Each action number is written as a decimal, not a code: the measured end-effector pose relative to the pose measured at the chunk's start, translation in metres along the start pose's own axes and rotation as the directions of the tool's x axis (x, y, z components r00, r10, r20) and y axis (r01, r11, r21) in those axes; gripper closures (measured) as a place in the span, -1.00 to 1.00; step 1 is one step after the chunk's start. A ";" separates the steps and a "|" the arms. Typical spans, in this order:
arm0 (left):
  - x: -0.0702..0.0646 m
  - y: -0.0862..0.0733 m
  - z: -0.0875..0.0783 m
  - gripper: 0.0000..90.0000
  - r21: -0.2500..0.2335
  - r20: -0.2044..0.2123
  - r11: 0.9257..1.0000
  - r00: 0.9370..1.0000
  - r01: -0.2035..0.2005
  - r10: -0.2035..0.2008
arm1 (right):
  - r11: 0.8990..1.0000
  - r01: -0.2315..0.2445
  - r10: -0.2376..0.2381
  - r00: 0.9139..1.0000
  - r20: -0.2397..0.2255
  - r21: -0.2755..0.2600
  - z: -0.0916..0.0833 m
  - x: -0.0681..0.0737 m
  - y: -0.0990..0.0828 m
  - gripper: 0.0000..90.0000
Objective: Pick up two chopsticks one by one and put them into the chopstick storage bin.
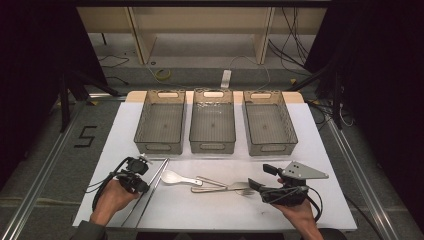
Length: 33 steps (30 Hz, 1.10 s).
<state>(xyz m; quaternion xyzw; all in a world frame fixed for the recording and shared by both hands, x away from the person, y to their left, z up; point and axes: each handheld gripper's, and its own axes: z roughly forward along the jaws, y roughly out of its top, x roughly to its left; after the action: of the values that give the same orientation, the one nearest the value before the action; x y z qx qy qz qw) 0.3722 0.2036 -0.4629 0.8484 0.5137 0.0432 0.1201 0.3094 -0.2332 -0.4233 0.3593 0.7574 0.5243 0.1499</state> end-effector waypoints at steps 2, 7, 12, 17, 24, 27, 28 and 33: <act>0.001 0.000 0.000 0.88 0.000 0.002 1.000 1.000 0.004 -0.004 | 1.000 0.000 0.000 1.000 0.000 0.000 0.000 0.000 0.000 -0.42; 0.001 0.000 0.000 0.89 0.004 -0.003 1.000 1.000 0.000 0.000 | 1.000 0.003 -0.003 1.000 0.000 0.002 0.000 0.000 0.000 -0.42; 0.002 -0.001 -0.001 0.90 0.007 -0.030 1.000 0.999 -0.013 0.013 | 1.000 0.003 -0.003 1.000 -0.001 0.001 0.000 0.001 0.000 -0.41; 0.004 -0.002 -0.004 0.90 -0.001 -0.046 1.000 0.999 -0.026 0.026 | 1.000 0.003 -0.003 1.000 0.000 0.001 0.000 0.001 0.000 -0.41; 0.007 -0.005 -0.014 0.90 -0.043 -0.051 0.999 0.998 -0.026 0.024 | 1.000 0.003 -0.003 1.000 -0.001 0.001 0.000 0.001 0.000 -0.41; 0.007 -0.005 -0.023 0.90 -0.067 -0.043 0.997 0.999 -0.034 0.031 | 1.000 0.003 -0.003 1.000 -0.001 0.000 0.000 0.001 0.000 -0.41; 0.008 -0.005 -0.025 0.90 -0.070 -0.038 0.997 0.999 -0.041 0.038 | 1.000 0.002 -0.002 1.000 -0.002 0.000 0.000 0.001 0.000 -0.41; 0.011 -0.006 -0.034 0.90 -0.102 -0.025 0.994 0.999 -0.041 0.039 | 1.000 0.001 -0.001 1.000 -0.002 -0.003 0.000 0.001 0.000 -0.41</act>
<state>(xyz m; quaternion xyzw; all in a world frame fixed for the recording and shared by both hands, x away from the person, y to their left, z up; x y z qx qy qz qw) 0.3652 0.2210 -0.4318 0.8507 0.4951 0.0815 0.1568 0.3089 -0.2330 -0.4229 0.3582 0.7569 0.5256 0.1500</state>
